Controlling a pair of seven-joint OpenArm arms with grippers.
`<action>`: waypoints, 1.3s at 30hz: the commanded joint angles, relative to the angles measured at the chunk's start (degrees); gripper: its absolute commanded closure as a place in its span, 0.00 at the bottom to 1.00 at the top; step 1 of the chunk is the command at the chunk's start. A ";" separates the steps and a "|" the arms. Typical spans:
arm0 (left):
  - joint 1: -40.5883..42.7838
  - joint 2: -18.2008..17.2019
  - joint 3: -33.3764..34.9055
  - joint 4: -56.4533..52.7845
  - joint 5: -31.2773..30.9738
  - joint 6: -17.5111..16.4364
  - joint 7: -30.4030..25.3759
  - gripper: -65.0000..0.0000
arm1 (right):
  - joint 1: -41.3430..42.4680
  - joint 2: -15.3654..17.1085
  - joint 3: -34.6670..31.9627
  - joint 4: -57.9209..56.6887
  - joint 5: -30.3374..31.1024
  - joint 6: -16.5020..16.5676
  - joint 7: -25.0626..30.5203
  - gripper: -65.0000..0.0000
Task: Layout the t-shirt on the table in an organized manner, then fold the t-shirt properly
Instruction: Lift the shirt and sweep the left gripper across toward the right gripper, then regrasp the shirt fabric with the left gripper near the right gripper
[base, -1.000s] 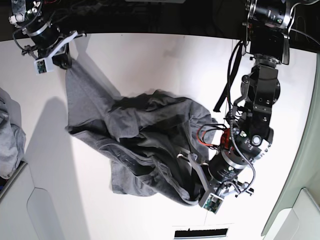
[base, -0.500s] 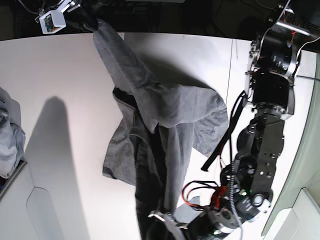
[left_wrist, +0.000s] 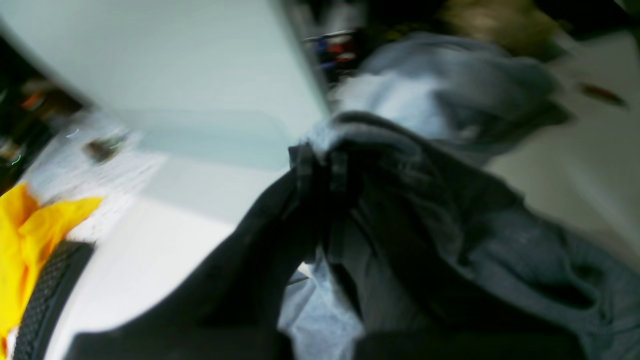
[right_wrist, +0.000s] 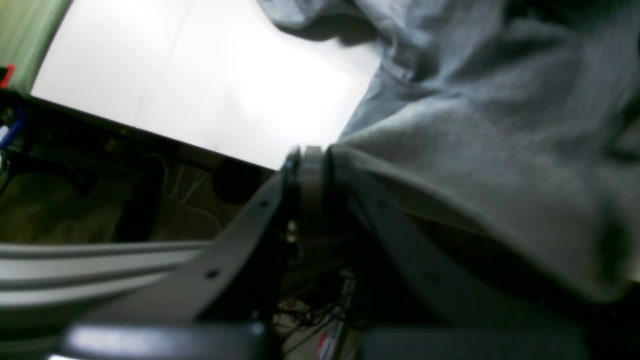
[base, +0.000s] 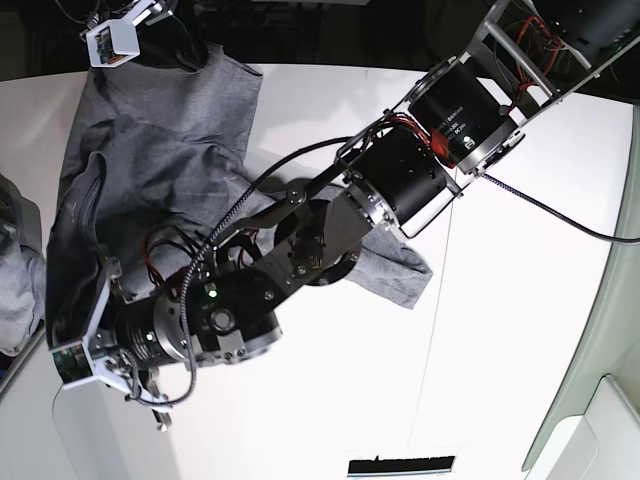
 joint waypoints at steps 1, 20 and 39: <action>-1.86 1.14 0.59 0.92 -0.24 0.44 -2.10 0.98 | 0.42 0.44 0.28 1.05 -0.09 0.17 1.38 1.00; 3.19 -0.22 -3.45 1.44 -0.87 0.04 7.21 0.47 | 8.87 0.26 6.10 1.09 2.47 -0.09 1.40 0.60; 9.70 -10.69 -17.59 -13.92 -3.48 0.07 -1.14 0.47 | 22.38 -1.18 14.86 -9.51 -10.16 -12.00 0.81 0.39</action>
